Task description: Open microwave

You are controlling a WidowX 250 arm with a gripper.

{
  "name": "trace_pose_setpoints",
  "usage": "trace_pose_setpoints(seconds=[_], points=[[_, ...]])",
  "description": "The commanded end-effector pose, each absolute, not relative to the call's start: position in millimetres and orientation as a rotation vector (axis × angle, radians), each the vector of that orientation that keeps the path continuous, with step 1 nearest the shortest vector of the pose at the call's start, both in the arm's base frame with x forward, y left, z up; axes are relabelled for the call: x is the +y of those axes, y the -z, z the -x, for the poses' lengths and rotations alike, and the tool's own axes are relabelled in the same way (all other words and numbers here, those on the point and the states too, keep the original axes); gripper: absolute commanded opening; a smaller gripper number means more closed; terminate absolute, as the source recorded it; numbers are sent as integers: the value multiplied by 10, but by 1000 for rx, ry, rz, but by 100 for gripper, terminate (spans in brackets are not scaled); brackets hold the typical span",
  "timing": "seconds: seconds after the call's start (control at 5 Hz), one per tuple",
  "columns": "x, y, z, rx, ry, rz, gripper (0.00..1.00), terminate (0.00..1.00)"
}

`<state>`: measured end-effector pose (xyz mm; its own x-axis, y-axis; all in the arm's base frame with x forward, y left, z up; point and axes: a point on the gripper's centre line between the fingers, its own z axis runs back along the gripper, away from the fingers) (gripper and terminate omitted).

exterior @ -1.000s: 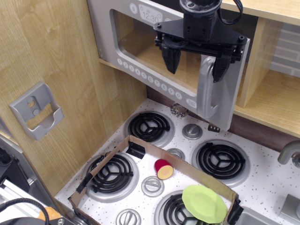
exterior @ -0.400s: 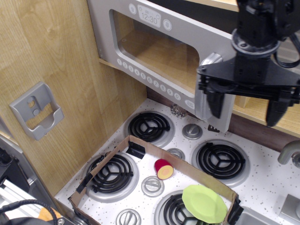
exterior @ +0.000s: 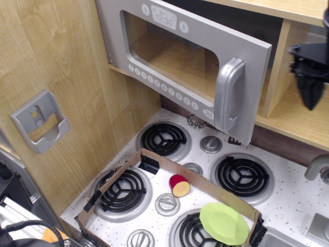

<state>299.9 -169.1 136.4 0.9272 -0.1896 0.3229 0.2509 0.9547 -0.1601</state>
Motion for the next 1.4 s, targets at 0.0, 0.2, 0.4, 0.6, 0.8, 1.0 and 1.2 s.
trace_pose_setpoints(seconds=[0.0, 0.2, 0.4, 0.6, 0.8, 1.0, 1.2], points=[[-1657, -1528, -3102, -415, 449, 225, 100, 0], [-1428, -1389, -3284, -368, 537, 286, 100, 0], [-1257, -1239, -3249, -381, 588, 297, 100, 0], [-977, -1123, -3233, -370, 564, 276, 100, 0], [-811, -1033, -3158, -344, 428, 269, 100, 0], [-731, -989, -3073, -344, 356, 230, 100, 0], [-598, -906, -2970, -291, 254, 192, 100, 0]])
